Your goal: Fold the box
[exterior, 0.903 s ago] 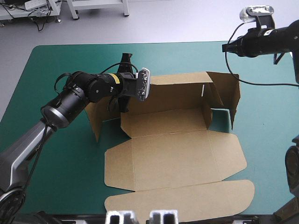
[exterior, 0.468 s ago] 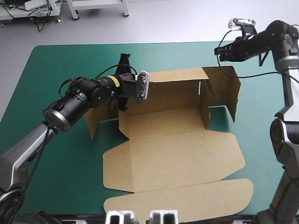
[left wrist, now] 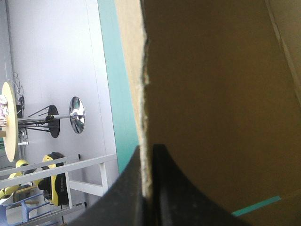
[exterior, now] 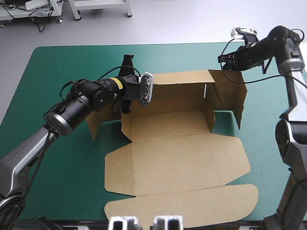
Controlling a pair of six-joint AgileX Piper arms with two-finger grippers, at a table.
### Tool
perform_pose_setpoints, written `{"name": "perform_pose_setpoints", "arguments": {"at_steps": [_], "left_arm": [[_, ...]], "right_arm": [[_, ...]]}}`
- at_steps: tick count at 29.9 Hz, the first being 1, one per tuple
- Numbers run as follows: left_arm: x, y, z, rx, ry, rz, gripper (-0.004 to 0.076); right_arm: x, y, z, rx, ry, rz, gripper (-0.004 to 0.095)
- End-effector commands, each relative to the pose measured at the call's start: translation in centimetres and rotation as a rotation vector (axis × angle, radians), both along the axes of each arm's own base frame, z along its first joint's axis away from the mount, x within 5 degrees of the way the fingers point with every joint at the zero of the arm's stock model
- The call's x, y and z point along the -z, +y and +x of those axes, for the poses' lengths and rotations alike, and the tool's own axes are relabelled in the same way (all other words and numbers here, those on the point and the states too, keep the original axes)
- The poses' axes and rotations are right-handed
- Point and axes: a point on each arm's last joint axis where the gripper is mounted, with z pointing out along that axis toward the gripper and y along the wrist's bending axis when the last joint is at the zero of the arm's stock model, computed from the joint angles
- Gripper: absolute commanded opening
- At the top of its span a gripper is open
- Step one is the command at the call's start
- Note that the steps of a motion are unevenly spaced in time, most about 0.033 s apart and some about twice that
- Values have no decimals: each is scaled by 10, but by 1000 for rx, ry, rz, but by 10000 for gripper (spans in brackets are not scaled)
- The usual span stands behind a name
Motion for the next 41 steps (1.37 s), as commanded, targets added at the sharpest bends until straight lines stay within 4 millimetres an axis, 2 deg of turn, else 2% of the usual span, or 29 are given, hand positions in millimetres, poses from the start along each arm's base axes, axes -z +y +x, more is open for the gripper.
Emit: {"name": "perform_pose_setpoints", "arguments": {"at_steps": [1, 4, 9, 13, 20, 23, 29, 34, 41], "left_arm": [[-30, 4, -8, 3, -117, -57, -10], [-29, 4, -8, 3, -118, -57, -10], [-28, 5, -8, 4, -103, -41, -10], [-27, 5, -8, 4, -99, -36, -10], [-27, 5, -8, 4, -100, -37, -10], [-27, 6, -8, 5, -110, -18, -10], [-27, 6, -8, 5, -113, -13, -10], [-27, 6, -8, 5, -113, -17, -10], [-26, 6, -8, 5, -97, -8, -10]], "right_arm": [[-38, 3, -31, -39, -70, 7, -20], [-35, 4, -42, -64, -52, -3, -20], [-46, 8, -61, -96, -77, 11, -20], [-46, 9, -74, -103, -66, 10, -20], [-27, 19, -88, -246, -92, 94, -20], [-20, 20, -92, -243, -107, 93, -19], [-7, 15, -105, -211, -243, 11, -19], [16, 22, -123, -292, -351, 39, -19], [49, 29, -150, -311, -490, 91, -19]]}}
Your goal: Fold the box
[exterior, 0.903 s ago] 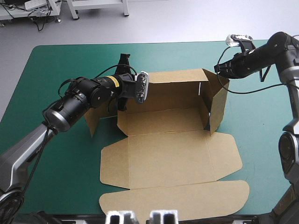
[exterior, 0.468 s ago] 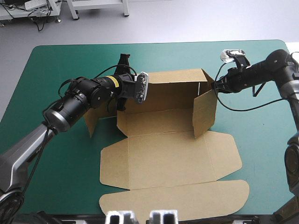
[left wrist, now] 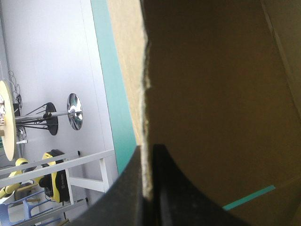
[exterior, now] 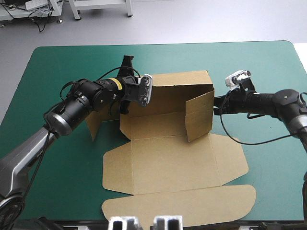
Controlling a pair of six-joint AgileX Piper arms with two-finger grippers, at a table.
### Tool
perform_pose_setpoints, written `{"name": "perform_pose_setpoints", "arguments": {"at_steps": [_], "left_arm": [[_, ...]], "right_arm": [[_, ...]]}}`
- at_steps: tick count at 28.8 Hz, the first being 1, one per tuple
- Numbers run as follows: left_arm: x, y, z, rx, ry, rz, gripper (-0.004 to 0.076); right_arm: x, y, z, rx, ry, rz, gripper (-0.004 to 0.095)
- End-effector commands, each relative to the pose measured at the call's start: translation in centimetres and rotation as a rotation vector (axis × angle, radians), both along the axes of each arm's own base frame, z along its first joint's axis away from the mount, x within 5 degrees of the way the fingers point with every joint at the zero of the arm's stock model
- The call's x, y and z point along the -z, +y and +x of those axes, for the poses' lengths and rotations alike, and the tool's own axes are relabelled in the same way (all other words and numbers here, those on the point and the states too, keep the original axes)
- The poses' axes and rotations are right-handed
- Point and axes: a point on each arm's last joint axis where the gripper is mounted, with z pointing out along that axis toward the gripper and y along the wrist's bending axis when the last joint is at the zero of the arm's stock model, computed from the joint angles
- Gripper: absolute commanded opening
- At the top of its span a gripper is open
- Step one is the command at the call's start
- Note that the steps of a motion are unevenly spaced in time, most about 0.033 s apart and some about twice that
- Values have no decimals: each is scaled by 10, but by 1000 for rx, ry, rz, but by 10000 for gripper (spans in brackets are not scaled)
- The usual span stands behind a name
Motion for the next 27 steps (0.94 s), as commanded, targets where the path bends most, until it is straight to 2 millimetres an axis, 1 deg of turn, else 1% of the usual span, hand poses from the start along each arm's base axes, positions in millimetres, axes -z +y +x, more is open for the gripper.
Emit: {"name": "perform_pose_setpoints", "arguments": {"at_steps": [1, 4, 6, 10, 12, 13, 14, 15, 19, 21, 23, 26, 27], "left_arm": [[-28, 4, -8, 5, -102, -45, -10], [-28, 4, -8, 5, -101, -47, -10], [-28, 4, -8, 5, -101, -47, -10], [-27, 4, -8, 5, -94, -42, -10], [-25, 4, -9, 4, -67, -42, -10], [-24, 5, -10, 4, -58, -36, -10], [-22, 5, -10, 4, -43, -27, -10], [-21, 4, -10, 4, -36, -22, -10], [-13, 1, -4, -1, -20, -21, -10], [-12, -1, -2, -3, -13, -37, -10], [-9, -3, 0, -4, -12, -45, -10], [-8, -4, 1, -4, -16, -48, -10], [-10, -4, 2, -21, -15, -79, -10]], "right_arm": [[-8, 4, -17, -26, -144, 49, -19], [7, 5, -29, -30, -177, 47, -19], [13, 3, -33, -8, -179, 29, -19], [14, 2, -37, -23, -158, 12, -13], [12, 2, -40, -59, -151, 24, 29], [12, 0, -42, -68, -151, 27, 68], [10, -2, -44, -79, -153, 29, 133], [8, -5, -44, -91, -155, 29, 216], [-1, -14, -47, -93, -166, 89, 628], [-2, -13, -46, -100, -174, 93, 746], [0, -7, -45, -130, -175, 88, 797], [4, 3, -44, -164, -165, 68, 795], [6, 9, -43, -167, -170, 32, 795]]}}
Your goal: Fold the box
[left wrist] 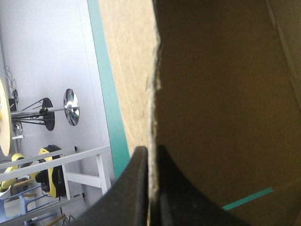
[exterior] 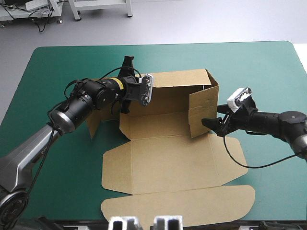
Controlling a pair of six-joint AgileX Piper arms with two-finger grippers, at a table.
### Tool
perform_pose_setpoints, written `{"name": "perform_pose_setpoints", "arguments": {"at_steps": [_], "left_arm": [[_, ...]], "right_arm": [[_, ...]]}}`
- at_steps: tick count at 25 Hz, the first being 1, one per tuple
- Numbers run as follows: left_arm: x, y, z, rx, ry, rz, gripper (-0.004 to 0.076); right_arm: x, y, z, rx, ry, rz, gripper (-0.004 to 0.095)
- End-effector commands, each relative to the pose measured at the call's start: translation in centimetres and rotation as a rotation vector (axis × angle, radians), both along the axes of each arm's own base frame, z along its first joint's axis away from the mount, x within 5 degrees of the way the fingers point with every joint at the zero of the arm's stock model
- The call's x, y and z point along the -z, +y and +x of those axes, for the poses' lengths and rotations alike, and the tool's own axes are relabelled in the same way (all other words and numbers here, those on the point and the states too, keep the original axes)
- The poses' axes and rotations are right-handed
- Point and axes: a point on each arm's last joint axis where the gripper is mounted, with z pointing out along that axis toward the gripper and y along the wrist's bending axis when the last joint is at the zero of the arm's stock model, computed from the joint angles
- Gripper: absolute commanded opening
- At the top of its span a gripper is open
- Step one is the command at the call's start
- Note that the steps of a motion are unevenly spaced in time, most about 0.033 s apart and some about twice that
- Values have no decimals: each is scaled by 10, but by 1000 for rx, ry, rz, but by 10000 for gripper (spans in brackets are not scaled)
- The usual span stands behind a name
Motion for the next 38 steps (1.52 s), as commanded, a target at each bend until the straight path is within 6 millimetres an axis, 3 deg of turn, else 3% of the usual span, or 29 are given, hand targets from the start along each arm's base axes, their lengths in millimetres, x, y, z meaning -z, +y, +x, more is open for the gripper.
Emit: {"name": "perform_pose_setpoints", "arguments": {"at_steps": [1, 7, 14, 16, 20, 26, 30, 34, 36, 37, 38], "left_arm": [[-21, -1, -4, -27, -39, -109, -10], [-24, -12, -9, -17, -39, -180, -10], [-29, -15, -11, -26, -30, -230, -9], [-36, -16, -12, -28, -18, -262, -10], [-47, -18, -15, -24, 6, -308, -9], [-39, -15, -20, -16, 108, -228, -9], [-31, -14, -26, -7, 200, -169, 5], [-27, -14, -32, 13, 271, -141, 151], [-26, -14, -33, 15, 290, -143, 296], [-28, -14, -34, 17, 295, -163, 462], [-29, -15, -35, 19, 299, -183, 534]], "right_arm": [[-14, 13, 3, -16, -75, -22, 795], [-7, 30, 12, 62, -135, -157, 795], [3, 29, 22, 167, -85, -167, 776], [4, 27, 23, 190, -78, -176, 686], [2, 26, 25, 200, -92, -182, 410], [-6, 27, 29, 192, -115, -171, 5], [-9, 27, 30, 202, -116, -160, -20], [-9, 27, 30, 218, -105, -150, -20], [-9, 27, 30, 218, -105, -150, -20], [-9, 27, 30, 226, -100, -145, -19], [-9, 27, 31, 231, -98, -143, -20]]}}
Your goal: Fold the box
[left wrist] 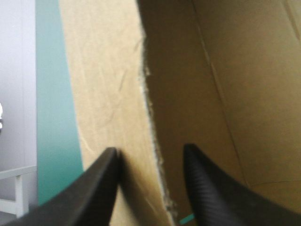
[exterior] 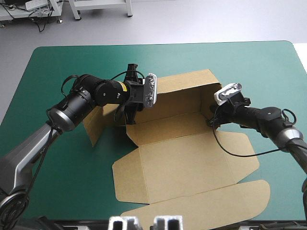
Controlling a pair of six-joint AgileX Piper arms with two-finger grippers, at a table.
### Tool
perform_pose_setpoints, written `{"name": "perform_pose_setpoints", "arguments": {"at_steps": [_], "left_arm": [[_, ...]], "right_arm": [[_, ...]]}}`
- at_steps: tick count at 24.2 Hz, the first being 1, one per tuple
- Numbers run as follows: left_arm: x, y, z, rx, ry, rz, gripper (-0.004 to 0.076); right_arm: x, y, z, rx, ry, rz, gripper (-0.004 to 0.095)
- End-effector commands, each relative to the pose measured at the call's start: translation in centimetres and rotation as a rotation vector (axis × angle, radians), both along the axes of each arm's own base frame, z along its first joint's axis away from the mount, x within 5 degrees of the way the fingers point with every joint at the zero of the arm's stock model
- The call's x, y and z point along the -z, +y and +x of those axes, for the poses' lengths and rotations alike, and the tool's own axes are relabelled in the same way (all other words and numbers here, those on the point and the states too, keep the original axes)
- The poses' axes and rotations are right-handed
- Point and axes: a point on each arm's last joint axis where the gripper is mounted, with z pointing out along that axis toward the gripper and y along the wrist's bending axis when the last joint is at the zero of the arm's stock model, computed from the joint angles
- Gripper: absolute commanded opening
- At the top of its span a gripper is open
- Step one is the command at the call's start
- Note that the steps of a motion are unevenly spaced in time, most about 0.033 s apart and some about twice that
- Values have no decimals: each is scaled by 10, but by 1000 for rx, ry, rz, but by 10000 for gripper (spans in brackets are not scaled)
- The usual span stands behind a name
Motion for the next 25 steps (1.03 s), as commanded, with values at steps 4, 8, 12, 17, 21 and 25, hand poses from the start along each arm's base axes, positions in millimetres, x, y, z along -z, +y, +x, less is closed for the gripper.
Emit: {"name": "perform_pose_setpoints", "arguments": {"at_steps": [4, 8, 12, 17, 21, 25], "left_arm": [[-50, -7, -35, 127, 12, -260, 640], [-69, -2, -43, 134, -39, -300, 454], [-74, -2, -39, 112, -92, -323, 71], [-93, 1, -27, 14, -254, -443, 7], [-112, 18, -22, -51, -185, -540, 15], [-126, 64, -4, -291, -53, -667, 15]], "right_arm": [[-24, 4, 0, -11, -55, 65, -20], [-24, 4, 0, -11, -56, 65, -20], [-27, 4, 2, 5, -55, 77, -20], [-43, 3, 7, -8, -47, 45, -20], [-59, 3, 10, -27, -32, 4, -20], [-73, 2, 10, -21, 36, -5, -20]]}}
